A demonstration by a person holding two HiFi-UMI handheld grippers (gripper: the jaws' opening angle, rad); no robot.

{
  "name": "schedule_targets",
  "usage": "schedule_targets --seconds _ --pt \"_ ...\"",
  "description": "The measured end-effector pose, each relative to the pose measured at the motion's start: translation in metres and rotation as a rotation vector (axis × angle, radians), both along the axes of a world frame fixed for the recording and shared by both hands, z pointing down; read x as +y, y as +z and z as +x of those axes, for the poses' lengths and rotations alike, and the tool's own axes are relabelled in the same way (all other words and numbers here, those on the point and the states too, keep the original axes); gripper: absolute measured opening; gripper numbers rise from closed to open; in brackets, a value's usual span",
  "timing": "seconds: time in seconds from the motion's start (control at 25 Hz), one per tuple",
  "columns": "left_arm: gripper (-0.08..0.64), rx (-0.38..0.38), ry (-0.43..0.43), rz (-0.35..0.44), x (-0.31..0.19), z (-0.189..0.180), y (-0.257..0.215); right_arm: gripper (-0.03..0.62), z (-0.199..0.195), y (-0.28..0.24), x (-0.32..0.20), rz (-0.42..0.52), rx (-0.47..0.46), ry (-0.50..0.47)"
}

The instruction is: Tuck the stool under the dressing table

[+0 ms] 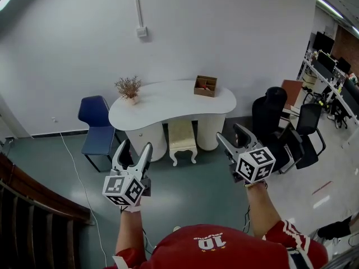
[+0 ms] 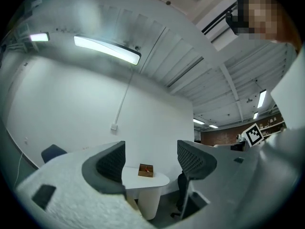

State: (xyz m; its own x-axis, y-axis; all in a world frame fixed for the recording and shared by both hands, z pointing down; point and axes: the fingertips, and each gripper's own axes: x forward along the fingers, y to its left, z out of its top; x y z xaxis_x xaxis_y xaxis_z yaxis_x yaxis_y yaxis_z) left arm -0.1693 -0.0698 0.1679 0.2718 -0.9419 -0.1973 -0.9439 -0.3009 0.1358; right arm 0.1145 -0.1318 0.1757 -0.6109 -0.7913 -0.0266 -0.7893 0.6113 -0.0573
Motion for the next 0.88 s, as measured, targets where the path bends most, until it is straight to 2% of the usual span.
schedule_targets --seconds 0.16,0.36,0.48,0.56,0.68,0.88 --pt "0.296 -0.007 0.004 0.024 0.011 0.009 -0.008 0.239 -0.003 -0.007 0.017 0.022 0.008 -0.018" --pt "0.215 -0.067 0.034 -0.009 0.020 0.018 -0.004 0.237 -0.012 -0.004 0.030 0.021 0.028 -0.040" --pt "0.156 -0.046 0.061 -0.002 0.026 0.024 -0.008 0.208 -0.012 -0.003 0.032 0.031 0.044 -0.032" --pt "0.155 -0.049 0.078 0.001 0.029 0.029 -0.011 0.173 -0.011 -0.002 0.032 0.031 0.044 -0.029" --pt "0.098 -0.078 0.065 0.004 0.032 0.030 -0.013 0.161 -0.008 -0.003 0.034 0.032 0.032 -0.026" --pt "0.023 -0.074 0.043 0.013 0.032 0.026 -0.015 0.140 -0.011 -0.007 0.035 0.048 0.024 -0.028"
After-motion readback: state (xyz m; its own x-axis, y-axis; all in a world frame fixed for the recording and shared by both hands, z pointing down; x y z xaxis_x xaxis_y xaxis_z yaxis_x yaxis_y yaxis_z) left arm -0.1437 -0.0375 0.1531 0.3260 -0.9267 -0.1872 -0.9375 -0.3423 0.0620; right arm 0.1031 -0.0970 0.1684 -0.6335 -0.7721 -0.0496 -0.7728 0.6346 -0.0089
